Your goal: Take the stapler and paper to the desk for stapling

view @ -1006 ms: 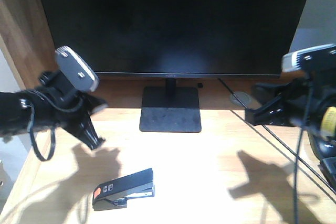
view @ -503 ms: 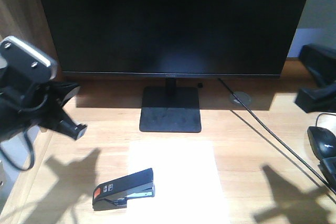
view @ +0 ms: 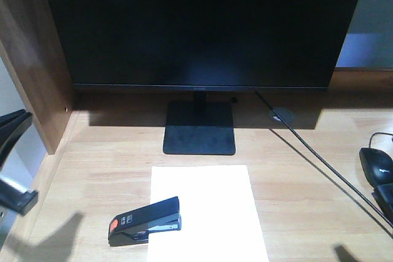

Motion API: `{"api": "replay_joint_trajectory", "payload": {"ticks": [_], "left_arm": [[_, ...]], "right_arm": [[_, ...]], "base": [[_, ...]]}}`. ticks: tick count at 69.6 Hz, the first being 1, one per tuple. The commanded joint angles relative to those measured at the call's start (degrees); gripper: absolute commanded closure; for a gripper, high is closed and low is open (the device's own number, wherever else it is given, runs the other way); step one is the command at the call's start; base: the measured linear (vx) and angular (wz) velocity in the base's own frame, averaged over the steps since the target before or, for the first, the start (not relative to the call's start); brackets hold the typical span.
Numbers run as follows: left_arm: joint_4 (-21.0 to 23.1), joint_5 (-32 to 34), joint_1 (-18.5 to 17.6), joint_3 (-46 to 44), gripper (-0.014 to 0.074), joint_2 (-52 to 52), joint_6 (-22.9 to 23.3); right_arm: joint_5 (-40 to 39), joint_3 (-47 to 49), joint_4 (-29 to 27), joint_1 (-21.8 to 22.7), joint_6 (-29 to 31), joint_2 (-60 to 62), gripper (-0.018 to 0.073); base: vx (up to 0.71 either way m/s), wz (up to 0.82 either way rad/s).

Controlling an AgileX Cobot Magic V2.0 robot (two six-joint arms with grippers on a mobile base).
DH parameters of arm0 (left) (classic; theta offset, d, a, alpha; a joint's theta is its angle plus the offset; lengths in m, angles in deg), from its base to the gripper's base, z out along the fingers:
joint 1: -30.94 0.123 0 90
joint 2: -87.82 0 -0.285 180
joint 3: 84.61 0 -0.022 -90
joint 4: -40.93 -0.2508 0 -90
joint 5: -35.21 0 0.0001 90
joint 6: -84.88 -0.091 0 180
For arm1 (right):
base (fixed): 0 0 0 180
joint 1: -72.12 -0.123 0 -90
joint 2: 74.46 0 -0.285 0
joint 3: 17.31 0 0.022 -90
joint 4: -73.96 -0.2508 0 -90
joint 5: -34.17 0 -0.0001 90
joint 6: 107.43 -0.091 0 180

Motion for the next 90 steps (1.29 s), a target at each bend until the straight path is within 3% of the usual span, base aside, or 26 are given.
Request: {"api": "replay_joint_trajectory", "payload": {"ticks": [1,22,90], "left_arm": [[0.51,1.27,-0.19,-0.16,0.0603,3.93,0.73],[0.51,-3.17,-0.19,1.93,0.0603,9.0,0.73],[0.51,-3.98,-0.19,1.93,0.0603,9.0,0.78]], "right_arm": [[1.38,-0.85,0.06,0.22,0.05,2.73,0.0566],[1.38,-3.42,0.06,0.22,0.05,5.79,0.0566],[1.38,-3.42,0.26,0.22,0.05,5.8,0.0566]], "base": [[0.0,0.0],[0.0,0.0],[0.0,0.0]]}}
